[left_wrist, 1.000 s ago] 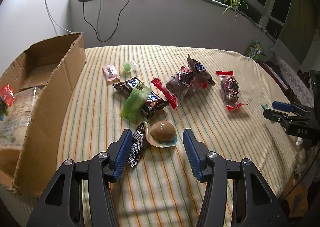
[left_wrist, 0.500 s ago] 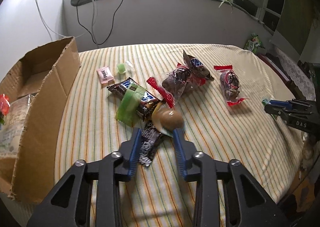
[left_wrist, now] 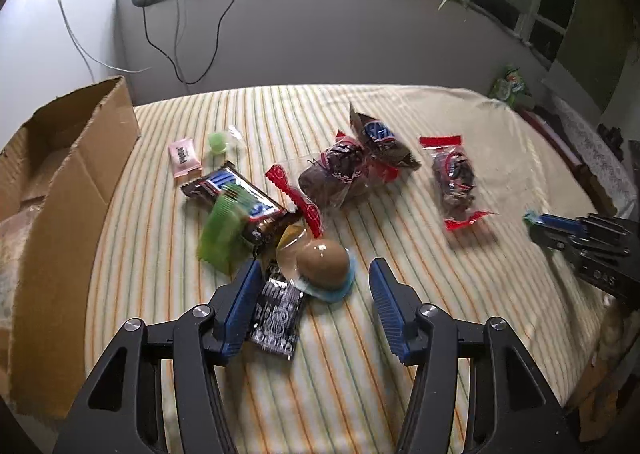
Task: Organize snacks
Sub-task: 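Grasp the brown chocolate ball with the left gripper while the right grasps the green mint pack, then carry both snacks into the box and open both grippers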
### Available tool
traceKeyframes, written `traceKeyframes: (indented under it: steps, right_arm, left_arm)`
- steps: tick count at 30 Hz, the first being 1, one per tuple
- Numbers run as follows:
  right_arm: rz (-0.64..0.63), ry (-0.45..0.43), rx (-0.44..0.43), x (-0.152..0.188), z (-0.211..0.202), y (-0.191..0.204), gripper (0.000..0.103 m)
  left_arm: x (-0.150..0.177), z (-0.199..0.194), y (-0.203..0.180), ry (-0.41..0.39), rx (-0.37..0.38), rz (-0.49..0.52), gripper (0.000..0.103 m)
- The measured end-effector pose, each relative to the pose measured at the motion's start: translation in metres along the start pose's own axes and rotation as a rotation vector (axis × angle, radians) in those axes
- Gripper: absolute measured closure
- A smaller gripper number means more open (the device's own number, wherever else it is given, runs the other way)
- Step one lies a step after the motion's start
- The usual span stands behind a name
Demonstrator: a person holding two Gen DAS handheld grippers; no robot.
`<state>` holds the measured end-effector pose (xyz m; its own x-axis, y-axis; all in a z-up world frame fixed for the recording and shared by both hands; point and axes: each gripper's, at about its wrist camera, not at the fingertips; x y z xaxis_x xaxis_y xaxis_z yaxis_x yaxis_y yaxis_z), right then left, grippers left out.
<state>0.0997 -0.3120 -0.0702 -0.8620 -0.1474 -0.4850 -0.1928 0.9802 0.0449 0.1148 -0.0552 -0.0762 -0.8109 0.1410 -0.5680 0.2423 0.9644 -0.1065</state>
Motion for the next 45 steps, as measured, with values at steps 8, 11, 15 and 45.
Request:
traceKeyframes:
  steps: [8, 11, 15, 45]
  right_arm:
    - [-0.015, -0.012, 0.012, 0.002, -0.001, 0.004, 0.079]
    - [-0.014, -0.014, 0.013, 0.002, -0.002, 0.004, 0.079]
    - [-0.012, -0.022, 0.009, 0.003, -0.006, 0.003, 0.08]
    - [-0.262, -0.169, -0.218, -0.071, -0.042, 0.153, 0.08]
  left_arm:
    - [0.001, 0.002, 0.002, -0.01, -0.003, -0.004, 0.067]
    - [0.003, -0.001, 0.005, -0.02, 0.023, -0.018, 0.071]
    - [0.006, -0.013, 0.011, -0.039, 0.044, -0.033, 0.073]
    - [0.033, -0.115, 0.115, -0.268, -0.074, -0.23, 0.073]
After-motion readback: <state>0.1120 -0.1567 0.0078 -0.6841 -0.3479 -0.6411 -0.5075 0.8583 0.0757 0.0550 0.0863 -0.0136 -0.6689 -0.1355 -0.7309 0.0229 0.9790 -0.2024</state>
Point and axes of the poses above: each gripper's, at about its wrist camera, not at the fingertips, and z roughly the way its jaws point, y to its left, x to its underside, and after that the axes turned 4 degrees about y, right-handed
